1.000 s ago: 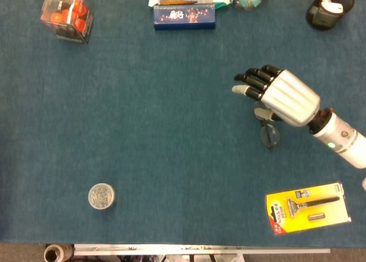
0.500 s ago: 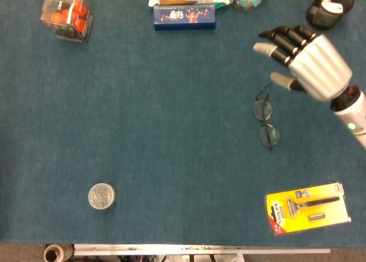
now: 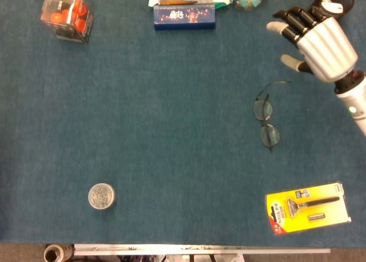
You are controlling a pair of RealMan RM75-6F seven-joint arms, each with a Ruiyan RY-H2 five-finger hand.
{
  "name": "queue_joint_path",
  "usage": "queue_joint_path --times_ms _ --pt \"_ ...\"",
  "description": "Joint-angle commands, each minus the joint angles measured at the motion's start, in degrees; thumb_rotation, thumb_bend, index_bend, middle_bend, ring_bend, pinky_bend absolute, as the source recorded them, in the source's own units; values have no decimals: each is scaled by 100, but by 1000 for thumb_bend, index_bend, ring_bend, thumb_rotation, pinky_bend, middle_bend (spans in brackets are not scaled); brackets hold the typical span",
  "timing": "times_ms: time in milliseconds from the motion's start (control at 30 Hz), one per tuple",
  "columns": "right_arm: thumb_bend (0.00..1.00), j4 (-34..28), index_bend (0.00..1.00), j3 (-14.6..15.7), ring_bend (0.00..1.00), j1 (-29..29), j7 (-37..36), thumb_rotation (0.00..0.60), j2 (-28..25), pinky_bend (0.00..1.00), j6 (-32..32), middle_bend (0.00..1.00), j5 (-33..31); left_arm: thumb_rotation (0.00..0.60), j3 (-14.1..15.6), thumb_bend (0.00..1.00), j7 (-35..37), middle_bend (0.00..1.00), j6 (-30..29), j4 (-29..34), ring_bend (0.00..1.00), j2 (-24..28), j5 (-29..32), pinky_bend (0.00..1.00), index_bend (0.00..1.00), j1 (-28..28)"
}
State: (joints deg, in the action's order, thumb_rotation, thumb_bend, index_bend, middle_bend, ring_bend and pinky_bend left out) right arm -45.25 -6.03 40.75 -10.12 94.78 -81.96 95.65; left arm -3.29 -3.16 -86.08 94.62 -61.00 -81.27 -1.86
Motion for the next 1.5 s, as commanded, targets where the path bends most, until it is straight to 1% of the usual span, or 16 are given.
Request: queue_joint_path --times_ms 33,200,433,733,1200,1500 --pt "50 233 343 42 299 36 -165 600 160 435 101 322 -33 600 -1 206 10 470 0 -1 518 1 -1 619 544 0" --pt "50 439 343 145 299 44 -321 600 281 436 149 322 8 600 -2 206 30 470 -6 -1 518 9 -1 619 544 5" --pt "49 506 343 299 298 13 -453 600 315 436 128 322 100 600 0 206 33 470 -17 -2 518 9 -5 619 544 13" --pt "48 228 343 494 297 -116 -475 600 133 435 2 322 229 600 3 206 -20 470 -14 3 518 -2 -3 619 544 10" --pt "38 -344 343 847 296 -345 -280 600 -197 436 -21 325 473 600 1 206 -67 470 -1 19 518 -6 17 619 544 7" --pt "35 -410 343 1029 295 -450 -184 600 -210 436 30 325 618 600 7 206 -83 470 -9 27 518 -17 7 619 544 11"
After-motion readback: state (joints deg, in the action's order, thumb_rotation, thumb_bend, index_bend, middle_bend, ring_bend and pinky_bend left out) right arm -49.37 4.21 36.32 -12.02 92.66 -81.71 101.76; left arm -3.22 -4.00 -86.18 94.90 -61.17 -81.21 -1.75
